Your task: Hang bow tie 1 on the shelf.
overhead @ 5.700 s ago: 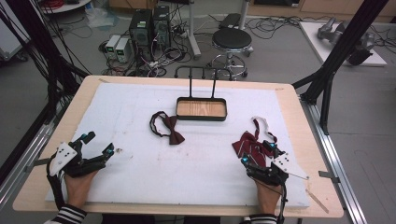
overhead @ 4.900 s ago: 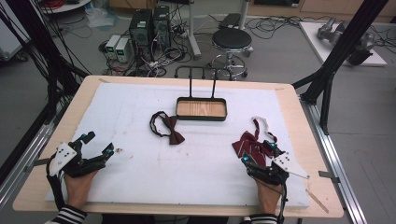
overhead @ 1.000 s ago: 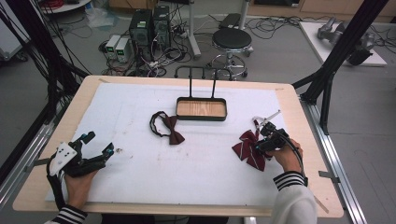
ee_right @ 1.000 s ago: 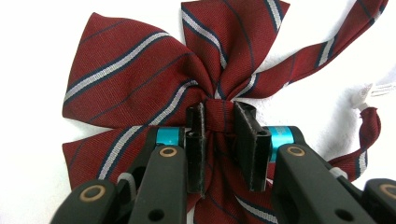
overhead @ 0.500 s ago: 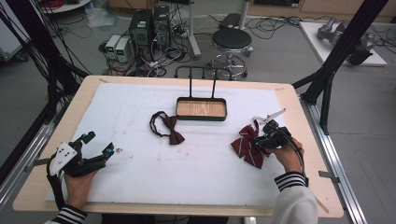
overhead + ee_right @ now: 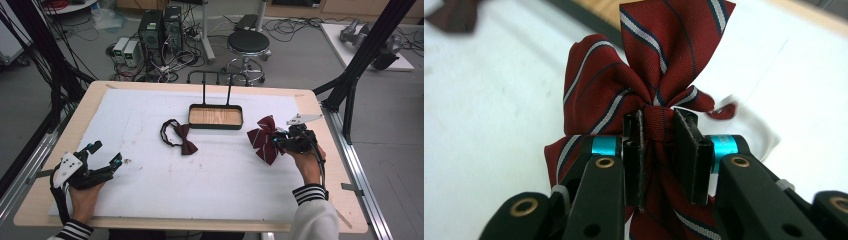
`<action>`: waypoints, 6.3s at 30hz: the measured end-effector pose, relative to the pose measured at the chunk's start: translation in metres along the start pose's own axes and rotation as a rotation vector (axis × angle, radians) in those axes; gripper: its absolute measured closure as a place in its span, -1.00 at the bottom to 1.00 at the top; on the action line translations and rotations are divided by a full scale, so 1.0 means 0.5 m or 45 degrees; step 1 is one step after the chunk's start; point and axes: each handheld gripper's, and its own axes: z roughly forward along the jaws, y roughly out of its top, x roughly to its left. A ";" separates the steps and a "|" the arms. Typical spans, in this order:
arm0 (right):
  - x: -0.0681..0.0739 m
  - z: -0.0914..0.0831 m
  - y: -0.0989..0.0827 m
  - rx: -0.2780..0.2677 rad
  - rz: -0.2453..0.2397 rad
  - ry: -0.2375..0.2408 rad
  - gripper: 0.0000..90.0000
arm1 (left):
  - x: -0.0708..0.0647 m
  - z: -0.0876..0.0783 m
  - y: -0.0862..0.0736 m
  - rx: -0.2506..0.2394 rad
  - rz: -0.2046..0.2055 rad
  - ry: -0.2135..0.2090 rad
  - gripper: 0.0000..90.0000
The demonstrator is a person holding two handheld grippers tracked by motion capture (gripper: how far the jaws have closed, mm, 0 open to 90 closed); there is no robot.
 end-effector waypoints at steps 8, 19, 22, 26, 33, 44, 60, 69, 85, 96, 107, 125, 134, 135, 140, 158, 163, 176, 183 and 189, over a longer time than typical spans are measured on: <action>0.000 -0.026 0.008 -0.270 0.078 0.010 0.67 | 0.000 0.000 0.000 0.000 -0.001 0.001 -0.67; 0.015 -0.043 0.043 -0.400 0.101 0.026 0.67 | -0.001 0.000 0.000 0.000 -0.002 0.000 -0.67; 0.021 -0.044 0.058 -0.432 0.089 0.041 0.67 | -0.001 0.000 0.000 0.001 0.000 0.000 -0.67; 0.030 -0.041 0.078 -0.457 0.084 0.063 0.67 | -0.001 0.001 0.000 -0.001 -0.002 0.000 -0.67; 0.043 -0.036 0.122 -0.482 0.055 0.091 0.67 | 0.000 0.000 0.000 0.002 -0.002 0.000 -0.67; 0.058 -0.017 0.178 -0.512 0.034 0.130 0.67 | 0.000 0.001 0.000 0.003 -0.010 0.001 -0.67; 0.055 0.027 0.264 -0.521 0.014 0.115 0.67 | 0.001 0.001 0.000 0.005 -0.012 0.001 -0.67; 0.035 0.039 0.280 -0.550 0.024 0.069 0.67 | 0.001 0.001 0.000 0.005 -0.012 0.002 -0.67; -0.033 0.049 0.270 -0.604 0.143 0.026 0.67 | 0.000 0.001 0.000 0.004 -0.008 0.002 -0.67; -0.055 0.042 0.258 -0.609 0.176 0.007 0.67 | 0.000 0.001 0.000 0.007 -0.004 0.002 -0.67; -0.029 0.028 0.267 -0.593 0.104 0.005 0.67 | -0.001 0.001 0.000 0.006 -0.002 0.002 -0.67; 0.003 0.045 0.302 -0.628 0.071 0.040 0.66 | 0.000 0.001 0.000 0.006 -0.002 0.002 -0.67; 0.016 0.078 0.307 -0.563 0.062 0.130 0.66 | 0.000 0.001 0.000 0.007 -0.003 0.002 -0.67; 0.018 0.081 0.306 -0.549 0.064 0.136 0.66 | 0.000 0.001 0.000 0.008 -0.002 0.002 -0.67; 0.019 0.093 0.299 -0.502 0.068 0.176 0.66 | 0.000 0.001 0.000 0.007 -0.003 0.001 -0.67; 0.026 0.111 0.286 -0.289 0.103 0.232 0.65 | 0.000 0.001 0.000 0.008 -0.002 0.000 -0.67; 0.028 0.117 0.286 -0.271 0.108 0.224 0.65 | 0.000 0.001 0.000 0.008 -0.002 0.001 -0.67; 0.027 0.121 0.263 -0.286 0.090 0.170 0.66 | 0.000 0.001 0.000 0.006 -0.002 0.001 -0.67; 0.018 0.124 0.255 -0.280 0.129 0.182 0.66 | -0.001 0.001 0.000 0.008 -0.002 0.001 -0.67; 0.021 0.140 0.252 -0.257 0.132 0.152 0.66 | -0.001 0.001 0.000 0.006 -0.001 0.002 -0.67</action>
